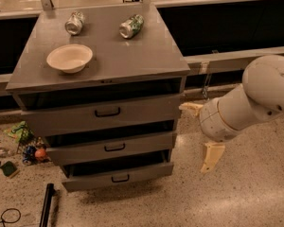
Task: Open bottom drawer
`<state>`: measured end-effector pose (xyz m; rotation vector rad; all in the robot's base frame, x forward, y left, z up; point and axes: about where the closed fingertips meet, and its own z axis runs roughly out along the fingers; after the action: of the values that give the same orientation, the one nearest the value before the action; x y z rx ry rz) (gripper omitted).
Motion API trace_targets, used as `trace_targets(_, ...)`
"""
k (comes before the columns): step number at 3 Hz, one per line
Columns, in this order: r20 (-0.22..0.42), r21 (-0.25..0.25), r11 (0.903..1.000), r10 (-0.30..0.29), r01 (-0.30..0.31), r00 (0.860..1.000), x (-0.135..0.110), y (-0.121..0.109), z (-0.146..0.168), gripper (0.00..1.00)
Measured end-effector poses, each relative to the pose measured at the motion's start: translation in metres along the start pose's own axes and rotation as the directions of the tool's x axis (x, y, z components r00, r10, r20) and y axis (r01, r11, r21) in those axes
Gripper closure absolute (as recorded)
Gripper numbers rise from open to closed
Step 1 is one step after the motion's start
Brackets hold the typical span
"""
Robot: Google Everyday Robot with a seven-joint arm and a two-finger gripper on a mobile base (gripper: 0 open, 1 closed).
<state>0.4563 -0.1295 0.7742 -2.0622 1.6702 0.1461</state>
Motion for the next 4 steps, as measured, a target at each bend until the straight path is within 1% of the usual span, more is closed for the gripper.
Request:
trace_targets(1,0.066,-0.053,0.9986,0.0,0.004,0.998,0.004,0.022,0.06,0.0)
trace_targets(2,0.145,-0.156,0.9877,0.014,0.009,0.989,0.013,0.06,0.171,0.0)
trace_targets(3,0.183,-0.236,0.9716,0.037,0.008,0.982,0.014,0.075,0.271,0.0)
trace_targets(4,0.2,-0.304,0.9525,0.069,-0.005,0.977,0.019,0.061,0.385,0.0)
